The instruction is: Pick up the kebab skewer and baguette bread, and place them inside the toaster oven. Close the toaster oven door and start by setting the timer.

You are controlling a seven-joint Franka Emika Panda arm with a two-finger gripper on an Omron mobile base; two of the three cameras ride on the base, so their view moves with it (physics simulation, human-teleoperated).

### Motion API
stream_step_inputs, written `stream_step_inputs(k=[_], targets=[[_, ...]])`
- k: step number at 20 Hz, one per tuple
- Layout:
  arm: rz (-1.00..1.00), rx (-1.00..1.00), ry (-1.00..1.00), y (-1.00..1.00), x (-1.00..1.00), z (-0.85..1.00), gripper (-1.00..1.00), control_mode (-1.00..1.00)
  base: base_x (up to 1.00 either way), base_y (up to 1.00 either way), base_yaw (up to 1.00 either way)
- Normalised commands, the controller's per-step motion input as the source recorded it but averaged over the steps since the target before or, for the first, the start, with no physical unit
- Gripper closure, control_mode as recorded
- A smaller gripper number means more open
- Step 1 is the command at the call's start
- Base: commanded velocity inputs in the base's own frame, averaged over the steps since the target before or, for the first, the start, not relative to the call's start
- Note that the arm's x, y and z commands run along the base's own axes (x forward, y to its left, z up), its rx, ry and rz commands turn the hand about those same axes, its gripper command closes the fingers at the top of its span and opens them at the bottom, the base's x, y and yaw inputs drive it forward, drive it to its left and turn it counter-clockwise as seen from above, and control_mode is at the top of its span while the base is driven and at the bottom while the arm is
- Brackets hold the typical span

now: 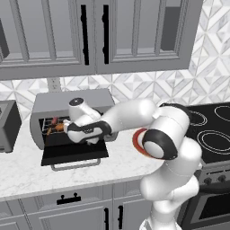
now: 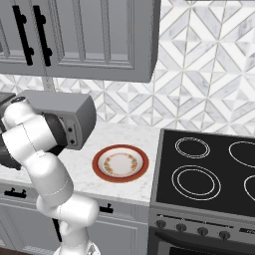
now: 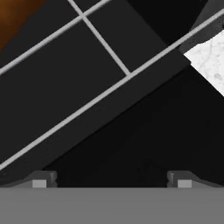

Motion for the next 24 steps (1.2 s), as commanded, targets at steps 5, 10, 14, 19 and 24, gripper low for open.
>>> stream_step_inputs(k=[5,10,14,19,24], targets=[[-0.11,0.00,0.00,0.00,0.12,-0.06,-1.00,-1.00,0.00,0.00,0.00],[-0.10,0.00,0.00,0.00,0.10,-0.10,-1.00,-1.00,0.00,0.00,0.00],[-0.08,0.00,-0.02,0.00,0.01,-0.10,-1.00,-1.00,0.00,0.00,0.00],[-0.06,0.00,-0.03,0.00,-0.17,-0.01,-1.00,-1.00,0.00,0.00,0.00],[-0.01,0.00,-0.01,0.00,-0.73,0.09,-1.00,-1.00,0.00,0.00,0.00]])
